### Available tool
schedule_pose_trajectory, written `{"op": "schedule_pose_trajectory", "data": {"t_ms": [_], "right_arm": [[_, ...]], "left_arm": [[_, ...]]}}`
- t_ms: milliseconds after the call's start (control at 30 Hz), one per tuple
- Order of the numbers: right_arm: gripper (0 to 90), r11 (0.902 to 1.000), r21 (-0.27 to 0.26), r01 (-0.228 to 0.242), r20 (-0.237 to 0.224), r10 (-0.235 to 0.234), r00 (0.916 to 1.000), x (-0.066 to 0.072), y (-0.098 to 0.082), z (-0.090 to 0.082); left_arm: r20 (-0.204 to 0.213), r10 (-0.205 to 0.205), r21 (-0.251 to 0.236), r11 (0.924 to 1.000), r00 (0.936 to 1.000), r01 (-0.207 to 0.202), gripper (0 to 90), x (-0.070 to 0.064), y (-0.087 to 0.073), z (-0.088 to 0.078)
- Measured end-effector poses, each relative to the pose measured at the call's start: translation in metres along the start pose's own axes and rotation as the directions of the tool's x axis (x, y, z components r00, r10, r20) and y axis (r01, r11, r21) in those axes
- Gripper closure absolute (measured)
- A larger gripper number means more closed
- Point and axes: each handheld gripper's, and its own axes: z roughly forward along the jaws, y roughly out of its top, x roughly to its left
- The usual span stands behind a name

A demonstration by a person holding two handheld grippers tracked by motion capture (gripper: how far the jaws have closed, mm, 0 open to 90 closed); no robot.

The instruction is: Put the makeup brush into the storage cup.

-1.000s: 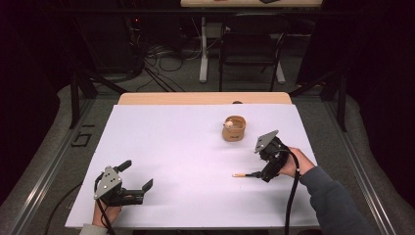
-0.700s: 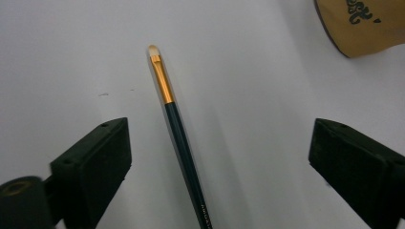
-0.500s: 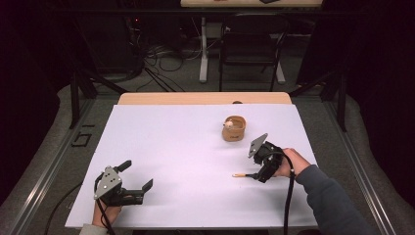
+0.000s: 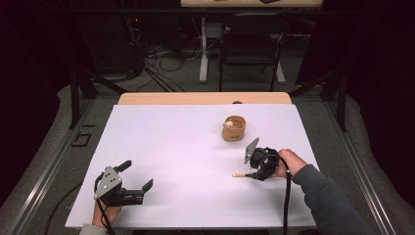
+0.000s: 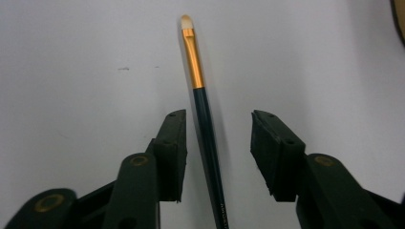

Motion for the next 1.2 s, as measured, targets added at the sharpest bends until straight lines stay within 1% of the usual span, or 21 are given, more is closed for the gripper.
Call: {"op": "schedule_pose_trajectory", "data": {"t_ms": [100, 133, 167, 233, 267, 300, 333, 400, 433, 567, 600, 700, 833, 933, 967, 1200], "right_arm": [[63.0, 0.9995, 0.021, 0.022, -0.01, -0.022, 0.9997, 0.001, 0.002, 0.003], [66.3, 0.999, 0.035, 0.027, -0.016, -0.026, 0.9995, 0.002, 0.003, 0.005], [66.3, 0.999, 0.035, 0.027, -0.016, -0.026, 0.9995, 0.002, 0.003, 0.005], [69.2, 0.9986, 0.045, 0.029, -0.021, -0.028, 0.9994, 0.002, 0.003, 0.006], [71.9, 0.9978, 0.053, 0.041, -0.024, -0.04, 0.9989, 0.002, 0.004, 0.008], [71.9, 0.9978, 0.053, 0.041, -0.024, -0.04, 0.9989, 0.002, 0.004, 0.008], [74.2, 0.9972, 0.061, 0.043, -0.027, -0.042, 0.9988, 0.002, 0.005, 0.009], [75.2, 0.9971, 0.067, 0.037, -0.029, -0.035, 0.9989, 0.003, 0.006, 0.009], [75.9, 0.9964, 0.067, 0.053, -0.03, -0.051, 0.9983, 0.002, 0.006, 0.01], [77.8, 0.9948, 0.086, 0.055, -0.04, -0.052, 0.9978, 0.003, 0.008, 0.012], [79.1, 0.9932, 0.094, 0.068, -0.044, -0.064, 0.997, 0.003, 0.009, 0.014], [80.0, 0.9921, 0.103, 0.072, -0.043, -0.067, 0.9968, 0.003, 0.01, 0.015], [82.2, 0.9881, 0.125, 0.09, -0.047, -0.084, 0.9953, 0.004, 0.012, 0.018], [82.2, 0.9865, 0.132, 0.097, -0.047, -0.092, 0.9947, 0.003, 0.012, 0.02], [82.3, 0.9847, 0.141, 0.102, -0.049, -0.096, 0.9942, 0.003, 0.013, 0.02], [83.1, 0.9837, 0.144, 0.108, -0.051, -0.101, 0.9935, 0.003, 0.013, 0.02]], "left_arm": [[0.002, -0.002, 0.0, 1.0, 1.0, 0.002, 0.0, 0.0, 0.0, 0.0], [0.003, -0.002, 0.0, 1.0, 1.0, 0.002, 0.0, 0.0, 0.0, 0.0], [0.001, -0.002, 0.001, 1.0, 1.0, 0.002, 0.0, 0.0, 0.0, 0.0], [0.001, -0.002, 0.001, 1.0, 1.0, 0.002, 0.0, 0.0, 0.0, 0.0], [0.001, -0.002, 0.001, 1.0, 1.0, 0.002, 0.0, 0.0, 0.0, 0.0], [0.001, -0.002, 0.001, 1.0, 1.0, 0.002, 0.0, 0.0, 0.0, 0.0], [0.002, -0.002, 0.001, 1.0, 1.0, 0.002, 0.0, 0.0, 0.0, 0.0], [0.001, 0.0, 0.0, 1.0, 1.0, 0.0, 0.0, 0.0, 0.0, 0.0], [0.0, 0.001, 0.0, 1.0, 1.0, -0.001, 0.0, 0.0, 0.0, 0.0], [0.002, -0.002, 0.0, 1.0, 1.0, 0.002, 0.0, 0.0, 0.0, 0.0], [0.002, -0.002, 0.001, 1.0, 1.0, 0.002, 0.0, 0.0, 0.0, 0.0], [0.002, -0.002, 0.001, 1.0, 1.0, 0.002, 0.0, 0.0, 0.0, 0.0], [0.003, 0.0, 0.001, 1.0, 1.0, 0.0, 0.0, 0.0, 0.0, 0.0], [0.004, 0.0, 0.003, 1.0, 1.0, 0.0, 0.0, 0.0, 0.0, 0.001], [0.004, 0.0, 0.003, 1.0, 1.0, 0.0, 0.0, 0.0, 0.0, 0.001], [0.007, 0.0, 0.002, 1.0, 1.0, 0.0, 0.0, 0.0, 0.0, 0.001]]}}
